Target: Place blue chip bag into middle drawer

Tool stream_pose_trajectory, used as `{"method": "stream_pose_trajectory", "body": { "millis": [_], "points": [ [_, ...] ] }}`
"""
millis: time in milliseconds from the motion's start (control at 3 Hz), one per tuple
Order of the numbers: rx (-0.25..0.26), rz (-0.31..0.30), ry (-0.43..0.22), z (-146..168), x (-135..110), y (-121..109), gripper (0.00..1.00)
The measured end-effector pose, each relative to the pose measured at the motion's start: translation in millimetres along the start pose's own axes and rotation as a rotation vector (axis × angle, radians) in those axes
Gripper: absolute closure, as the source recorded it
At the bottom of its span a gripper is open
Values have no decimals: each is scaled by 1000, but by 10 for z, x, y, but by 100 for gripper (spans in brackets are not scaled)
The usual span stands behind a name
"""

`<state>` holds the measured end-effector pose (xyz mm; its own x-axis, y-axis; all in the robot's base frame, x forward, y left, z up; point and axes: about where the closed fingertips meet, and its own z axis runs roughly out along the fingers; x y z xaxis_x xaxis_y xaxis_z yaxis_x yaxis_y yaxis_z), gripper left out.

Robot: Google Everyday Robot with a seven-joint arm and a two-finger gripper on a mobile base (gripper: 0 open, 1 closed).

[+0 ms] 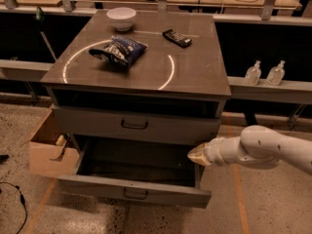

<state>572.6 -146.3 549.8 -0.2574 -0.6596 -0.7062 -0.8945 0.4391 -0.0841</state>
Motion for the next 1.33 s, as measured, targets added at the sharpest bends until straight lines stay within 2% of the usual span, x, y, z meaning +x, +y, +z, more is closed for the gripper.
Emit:
{"method": "stream_pose_trajectory", "body": {
  "millis": [333,1000,1333],
  "points": [
    [-58,-67,-28,-159,-80,-323,100],
    [-68,-72,-32,-204,-64,-248,100],
    [-73,-72,-32,-184,-71,-235,81]
  ]
}}
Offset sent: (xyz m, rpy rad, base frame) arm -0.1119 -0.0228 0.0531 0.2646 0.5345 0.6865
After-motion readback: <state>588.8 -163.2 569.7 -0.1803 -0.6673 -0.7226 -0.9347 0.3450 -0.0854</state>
